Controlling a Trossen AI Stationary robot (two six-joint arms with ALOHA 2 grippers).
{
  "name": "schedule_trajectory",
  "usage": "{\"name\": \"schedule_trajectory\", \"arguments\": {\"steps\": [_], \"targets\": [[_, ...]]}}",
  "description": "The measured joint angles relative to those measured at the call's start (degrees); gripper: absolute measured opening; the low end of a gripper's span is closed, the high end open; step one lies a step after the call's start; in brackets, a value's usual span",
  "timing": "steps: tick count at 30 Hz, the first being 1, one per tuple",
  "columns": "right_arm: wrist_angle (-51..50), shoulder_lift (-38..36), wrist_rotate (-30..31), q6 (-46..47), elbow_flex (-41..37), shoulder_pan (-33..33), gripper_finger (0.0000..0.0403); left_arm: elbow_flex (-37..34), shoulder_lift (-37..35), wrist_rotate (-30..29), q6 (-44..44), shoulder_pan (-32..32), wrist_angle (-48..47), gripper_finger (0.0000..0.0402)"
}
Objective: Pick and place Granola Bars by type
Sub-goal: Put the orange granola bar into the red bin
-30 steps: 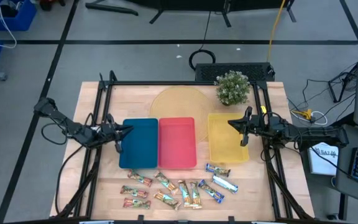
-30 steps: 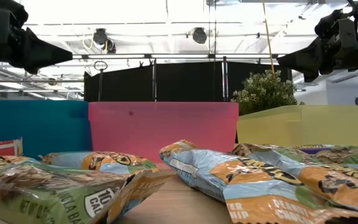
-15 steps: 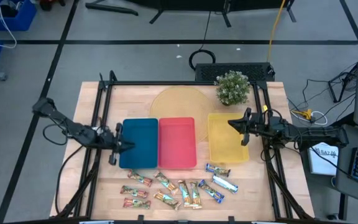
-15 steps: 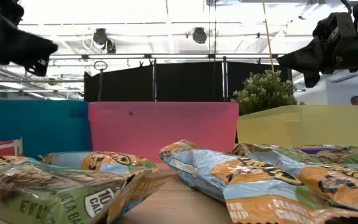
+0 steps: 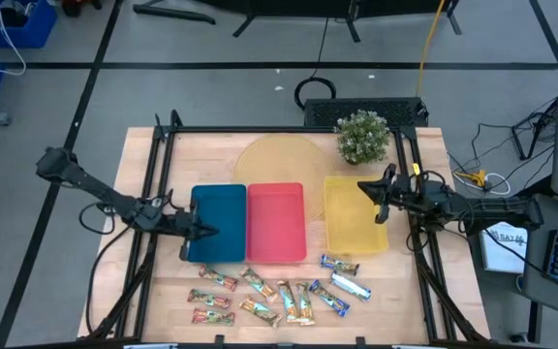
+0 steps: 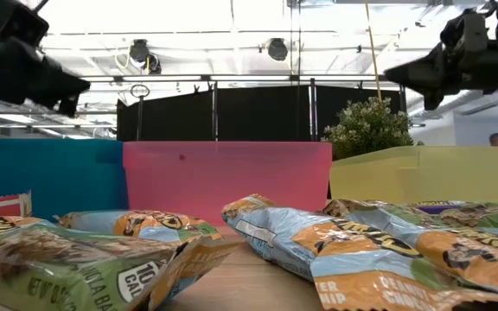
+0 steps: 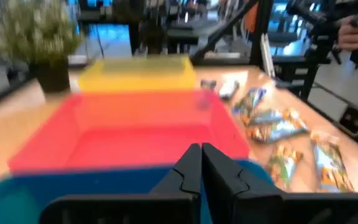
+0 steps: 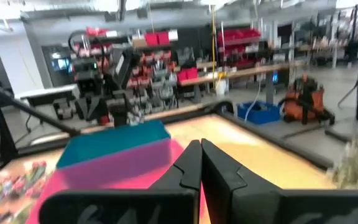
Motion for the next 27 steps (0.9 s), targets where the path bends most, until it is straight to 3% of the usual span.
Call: {"name": "schedule_trajectory", "arguments": {"steps": [4,9,14,17,22,27], "targets": [[4.54,0.0,-0.18,-0.11,0.0,0.02,0.0,0.0,2.97,0.19,2.78,0.0,8.62,0.0027],[12.64,0.0,-0.3,-0.14,-0.03,0.02,0.0,0.0,4.13,0.07,3.97,0.0,10.19,0.0024],[17.67,3.29,-8.85,0.04,0.8,1.59,0.0,0.0,4.1,-1.47,4.03,0.0,12.31,0.0013],[17.06,8.03,-10.27,0.49,2.89,5.05,0.0,0.0,4.12,-1.45,2.7,0.0,12.49,0.0005],[13.91,20.73,-7.06,-0.59,10.75,13.06,0.0,0.0,4.12,-1.66,2.95,0.0,12.31,0.001],[2.27,38.24,5.57,-7.23,26.03,22.82,0.0,0.0,4.12,-1.67,2.95,0.0,12.23,0.0037]]}}
